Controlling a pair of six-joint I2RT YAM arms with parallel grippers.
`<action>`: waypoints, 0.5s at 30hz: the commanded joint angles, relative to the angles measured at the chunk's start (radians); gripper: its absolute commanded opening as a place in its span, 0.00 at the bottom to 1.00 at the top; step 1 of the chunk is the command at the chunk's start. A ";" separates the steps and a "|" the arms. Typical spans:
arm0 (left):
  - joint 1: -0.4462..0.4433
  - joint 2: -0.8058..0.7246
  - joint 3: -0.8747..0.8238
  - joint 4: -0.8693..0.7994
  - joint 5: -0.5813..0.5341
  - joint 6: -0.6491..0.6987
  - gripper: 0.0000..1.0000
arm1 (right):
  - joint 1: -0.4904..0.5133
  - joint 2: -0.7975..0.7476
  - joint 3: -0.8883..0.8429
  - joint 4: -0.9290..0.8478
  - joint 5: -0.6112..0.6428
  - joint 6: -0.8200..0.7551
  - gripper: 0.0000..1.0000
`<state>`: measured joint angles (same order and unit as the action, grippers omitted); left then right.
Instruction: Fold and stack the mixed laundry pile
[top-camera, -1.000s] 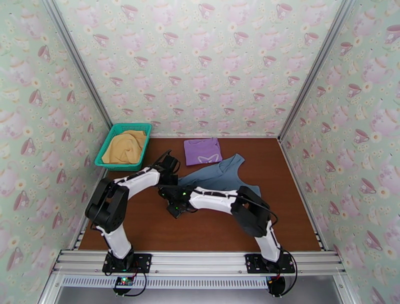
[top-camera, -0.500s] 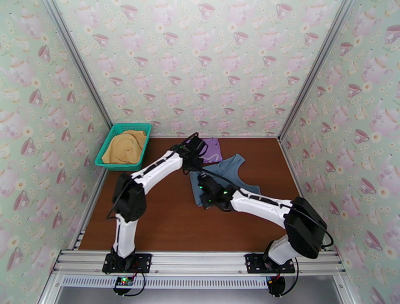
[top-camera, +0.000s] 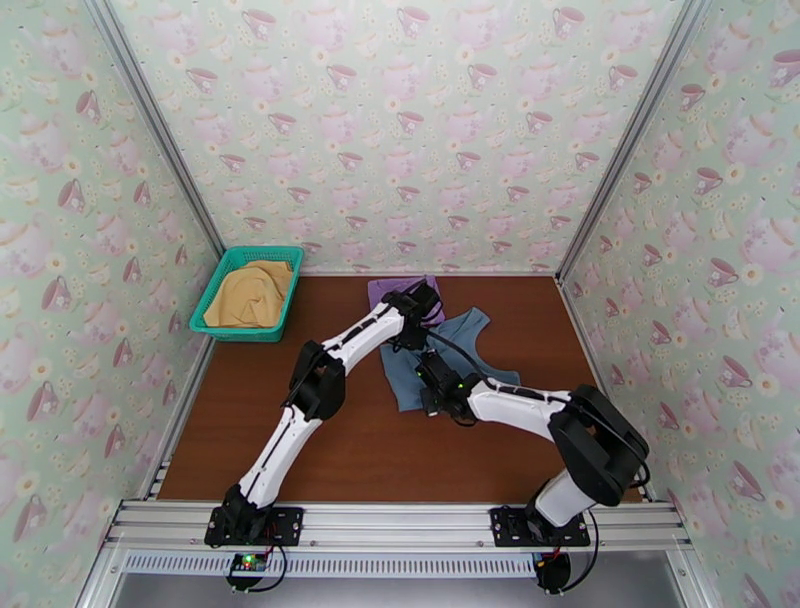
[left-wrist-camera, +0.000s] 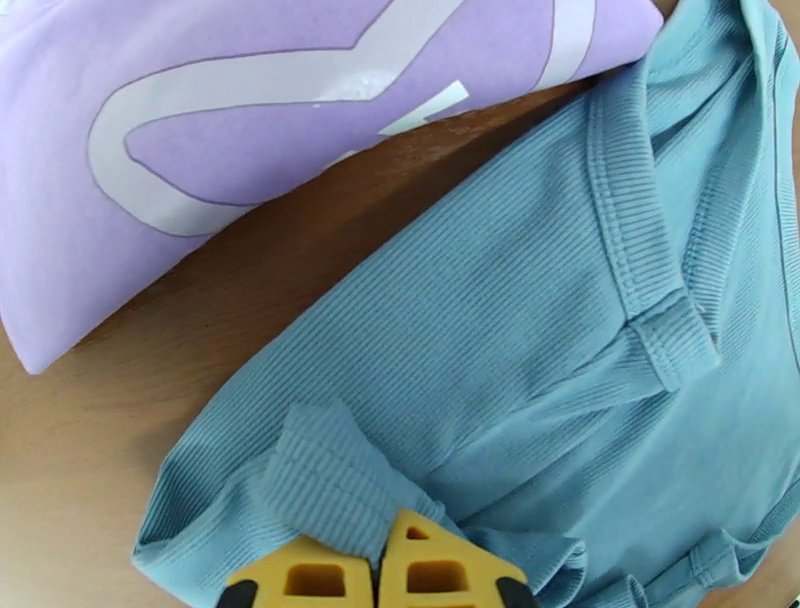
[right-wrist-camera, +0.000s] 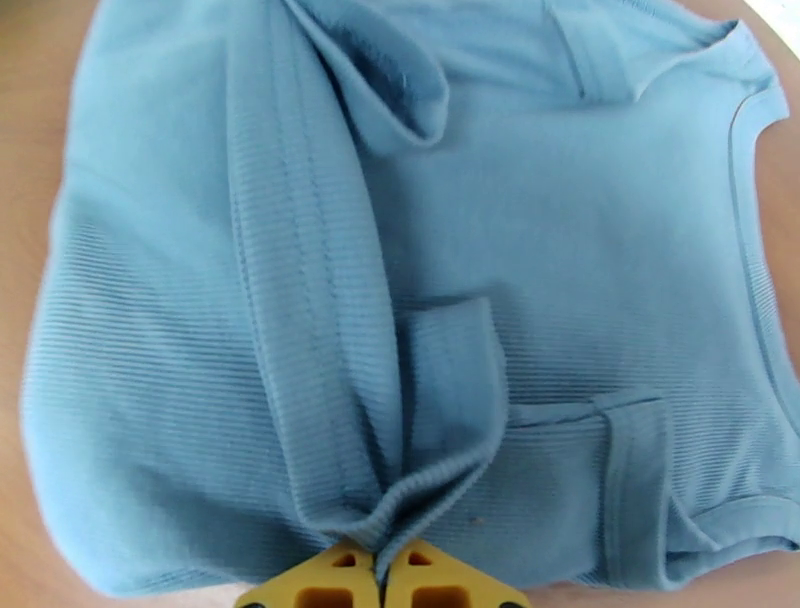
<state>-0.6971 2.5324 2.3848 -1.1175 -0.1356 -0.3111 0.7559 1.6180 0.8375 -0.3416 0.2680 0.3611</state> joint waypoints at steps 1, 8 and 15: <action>0.003 0.003 0.025 0.071 0.032 0.026 0.43 | -0.001 0.013 -0.007 -0.005 0.068 0.048 0.05; -0.017 -0.144 -0.068 0.276 0.052 0.065 0.82 | -0.028 -0.162 -0.026 -0.100 0.208 0.072 0.36; -0.022 -0.387 -0.347 0.384 -0.080 0.051 0.75 | -0.098 -0.305 -0.024 -0.141 0.109 0.008 0.38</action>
<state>-0.7170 2.2475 2.1056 -0.8001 -0.1474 -0.2588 0.6647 1.3323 0.8104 -0.4416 0.4145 0.4019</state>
